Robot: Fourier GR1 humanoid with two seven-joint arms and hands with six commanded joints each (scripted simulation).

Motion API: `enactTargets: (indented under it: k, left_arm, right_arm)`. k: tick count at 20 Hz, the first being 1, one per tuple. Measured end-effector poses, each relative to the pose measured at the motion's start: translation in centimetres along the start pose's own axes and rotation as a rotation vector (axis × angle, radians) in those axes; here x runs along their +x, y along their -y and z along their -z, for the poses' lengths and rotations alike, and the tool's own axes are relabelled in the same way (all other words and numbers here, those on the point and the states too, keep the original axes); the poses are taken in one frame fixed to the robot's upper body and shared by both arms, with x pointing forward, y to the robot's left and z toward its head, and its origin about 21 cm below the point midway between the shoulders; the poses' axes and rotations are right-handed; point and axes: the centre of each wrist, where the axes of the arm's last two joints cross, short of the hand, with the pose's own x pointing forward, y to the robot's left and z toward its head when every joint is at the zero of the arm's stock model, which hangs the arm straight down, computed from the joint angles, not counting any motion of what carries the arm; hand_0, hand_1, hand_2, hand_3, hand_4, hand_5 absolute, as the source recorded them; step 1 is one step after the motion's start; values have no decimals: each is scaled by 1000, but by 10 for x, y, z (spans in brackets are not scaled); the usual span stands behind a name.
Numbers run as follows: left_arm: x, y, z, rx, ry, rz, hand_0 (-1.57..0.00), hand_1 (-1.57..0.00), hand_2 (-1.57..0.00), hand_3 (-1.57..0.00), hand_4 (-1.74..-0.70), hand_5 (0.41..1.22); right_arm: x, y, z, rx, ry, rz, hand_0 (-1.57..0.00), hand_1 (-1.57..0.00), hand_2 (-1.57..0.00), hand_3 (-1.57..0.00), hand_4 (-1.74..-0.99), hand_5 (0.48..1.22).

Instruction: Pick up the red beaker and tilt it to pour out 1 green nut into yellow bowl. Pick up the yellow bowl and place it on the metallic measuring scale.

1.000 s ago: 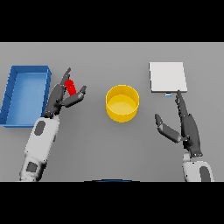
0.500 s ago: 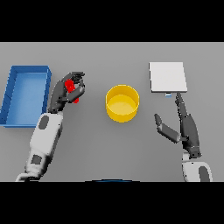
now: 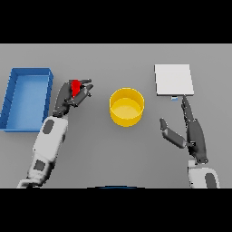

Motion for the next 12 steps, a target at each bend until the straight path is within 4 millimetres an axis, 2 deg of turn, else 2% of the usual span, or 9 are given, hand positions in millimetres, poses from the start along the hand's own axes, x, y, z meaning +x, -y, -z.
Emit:
enactTargets:
  k: [2, 4, 7, 12]
  left_arm:
    - [7, -5, 3, 33, 49, -31, -1509, -1511, -1513, -1491, -1664, 1128]
    - [11, -1, 1, 46, 78, -62, -1531, -1533, -1534, -1520, -1692, 1118]
    - [33, -6, 4, 58, 124, -24, -1551, -1551, -1552, -1545, -1716, 1114]
    - [70, -7, 8, -57, 137, 242, -1564, -1565, -1565, -1562, -1733, 1125]
  right_arm:
    - [-1, 0, 0, 0, 6, -1, 1, 1, 1, 1, -1258, 646]
    - [-2, 7, -2, -7, 8, -15, 1, 1, 1, 1, -1259, 647]
    - [-1, 4, -4, -1, 22, -27, 1, 1, 1, 1, -1263, 654]
    - [3, 6, 1, 7, 20, -37, 1, 1, 1, 1, -1256, 671]
